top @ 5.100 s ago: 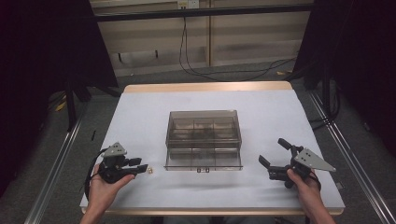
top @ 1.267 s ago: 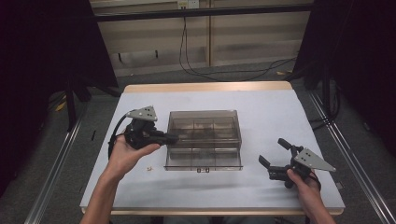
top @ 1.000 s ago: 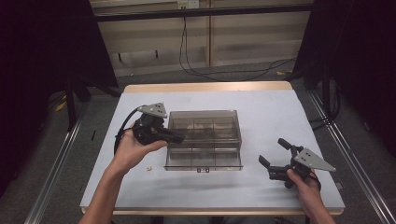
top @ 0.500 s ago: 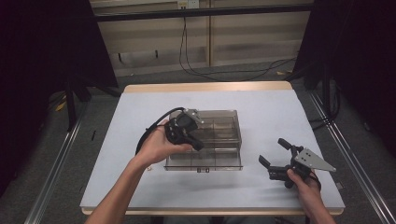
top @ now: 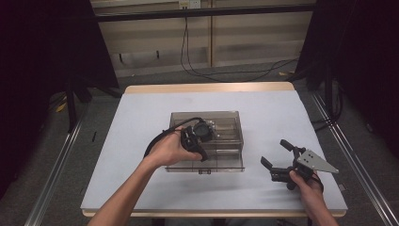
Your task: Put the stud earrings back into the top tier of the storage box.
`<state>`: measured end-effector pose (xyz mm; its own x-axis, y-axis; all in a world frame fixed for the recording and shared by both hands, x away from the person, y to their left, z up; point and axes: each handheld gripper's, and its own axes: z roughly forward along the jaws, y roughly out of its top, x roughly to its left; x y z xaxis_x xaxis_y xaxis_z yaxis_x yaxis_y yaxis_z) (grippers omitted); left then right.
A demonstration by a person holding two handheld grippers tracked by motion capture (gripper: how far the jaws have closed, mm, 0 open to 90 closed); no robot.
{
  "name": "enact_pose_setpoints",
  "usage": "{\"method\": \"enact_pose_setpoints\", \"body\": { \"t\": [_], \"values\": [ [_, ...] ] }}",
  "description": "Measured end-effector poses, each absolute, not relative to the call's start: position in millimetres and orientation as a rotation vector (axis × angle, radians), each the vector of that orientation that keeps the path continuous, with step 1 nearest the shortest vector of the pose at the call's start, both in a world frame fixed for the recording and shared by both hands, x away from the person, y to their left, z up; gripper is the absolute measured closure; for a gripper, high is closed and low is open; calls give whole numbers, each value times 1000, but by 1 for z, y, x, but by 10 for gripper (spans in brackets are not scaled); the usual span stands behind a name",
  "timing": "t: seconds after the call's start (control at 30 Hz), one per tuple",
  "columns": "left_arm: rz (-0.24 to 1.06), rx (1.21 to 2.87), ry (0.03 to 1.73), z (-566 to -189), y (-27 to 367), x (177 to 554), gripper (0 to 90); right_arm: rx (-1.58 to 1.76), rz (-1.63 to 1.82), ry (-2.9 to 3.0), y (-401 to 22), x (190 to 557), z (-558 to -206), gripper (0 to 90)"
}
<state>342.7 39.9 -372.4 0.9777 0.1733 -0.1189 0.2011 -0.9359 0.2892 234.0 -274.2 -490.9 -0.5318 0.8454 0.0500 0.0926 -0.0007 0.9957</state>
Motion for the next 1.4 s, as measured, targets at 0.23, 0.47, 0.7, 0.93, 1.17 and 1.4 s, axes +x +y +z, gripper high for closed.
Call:
{"method": "enact_pose_setpoints", "body": {
  "t": [0.23, 0.47, 0.7, 0.93, 1.17, 1.4],
  "values": [
    [-186, 2854, 262, -377, 37, 344, 847, 975, 1592, 1674, -274, 234, -491, 5],
    [-175, 2844, 274, -377, 36, 345, 807, 979, 1594, 1671, -274, 234, -491, 5],
    [-176, 2777, 308, -371, 43, 344, 747, 976, 1592, 1674, -274, 234, -491, 5],
    [-185, 2635, 278, -362, 61, 343, 707, 976, 1594, 1672, -274, 234, -491, 5],
    [-154, 2459, 312, -359, 88, 341, 692, 975, 1593, 1673, -274, 234, -491, 5],
    [-107, 2361, 340, -353, 126, 331, 676, 974, 1588, 1671, -274, 234, -491, 5]
  ]
}}
